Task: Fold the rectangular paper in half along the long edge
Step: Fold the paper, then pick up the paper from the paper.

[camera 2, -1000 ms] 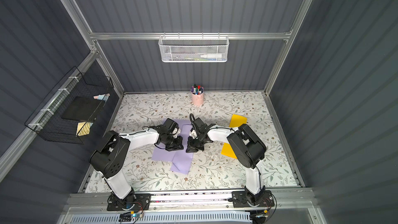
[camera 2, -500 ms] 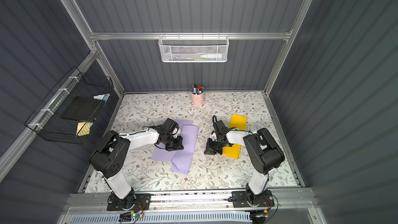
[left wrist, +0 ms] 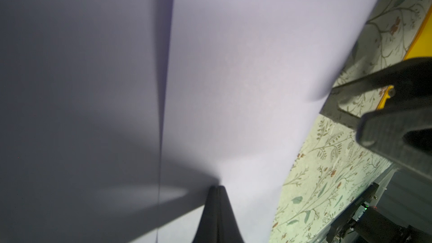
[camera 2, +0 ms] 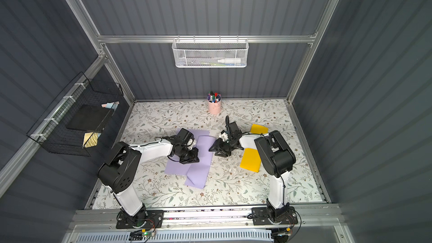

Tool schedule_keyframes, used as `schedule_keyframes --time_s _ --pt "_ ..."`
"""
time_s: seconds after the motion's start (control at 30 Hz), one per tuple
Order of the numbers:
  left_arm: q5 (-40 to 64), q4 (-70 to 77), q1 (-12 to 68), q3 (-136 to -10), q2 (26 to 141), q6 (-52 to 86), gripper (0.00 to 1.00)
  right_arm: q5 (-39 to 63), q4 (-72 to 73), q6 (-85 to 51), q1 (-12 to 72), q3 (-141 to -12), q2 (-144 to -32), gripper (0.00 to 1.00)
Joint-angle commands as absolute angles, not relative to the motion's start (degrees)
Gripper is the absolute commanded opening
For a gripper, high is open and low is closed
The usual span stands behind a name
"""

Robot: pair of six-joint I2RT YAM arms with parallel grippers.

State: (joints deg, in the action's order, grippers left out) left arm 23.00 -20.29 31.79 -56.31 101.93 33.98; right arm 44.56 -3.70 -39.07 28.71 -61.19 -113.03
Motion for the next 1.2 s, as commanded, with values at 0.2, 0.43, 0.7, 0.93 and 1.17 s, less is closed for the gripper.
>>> schedule_keyframes --time_s 0.2,0.43,0.7,0.93,1.17 --pt "16.8 -26.3 31.6 -54.8 105.5 32.4 0.03 46.0 2.2 -42.6 29.9 -60.9 -120.4 0.46" --pt "16.6 -26.3 31.6 -54.1 104.6 32.2 0.04 41.9 -1.7 -41.2 30.2 -61.9 -119.1 0.09" --pt "16.8 -26.3 31.6 -54.3 104.9 32.0 0.04 38.7 -4.5 -40.4 30.1 -63.6 -117.9 0.0" --pt "17.0 -26.0 31.6 -53.8 104.5 31.9 0.04 34.8 -11.3 -38.2 29.0 -71.5 -119.6 0.38" --pt "17.1 -26.1 31.6 -53.7 104.4 31.7 0.04 35.0 -11.3 -38.2 27.5 -75.2 -122.2 0.0"
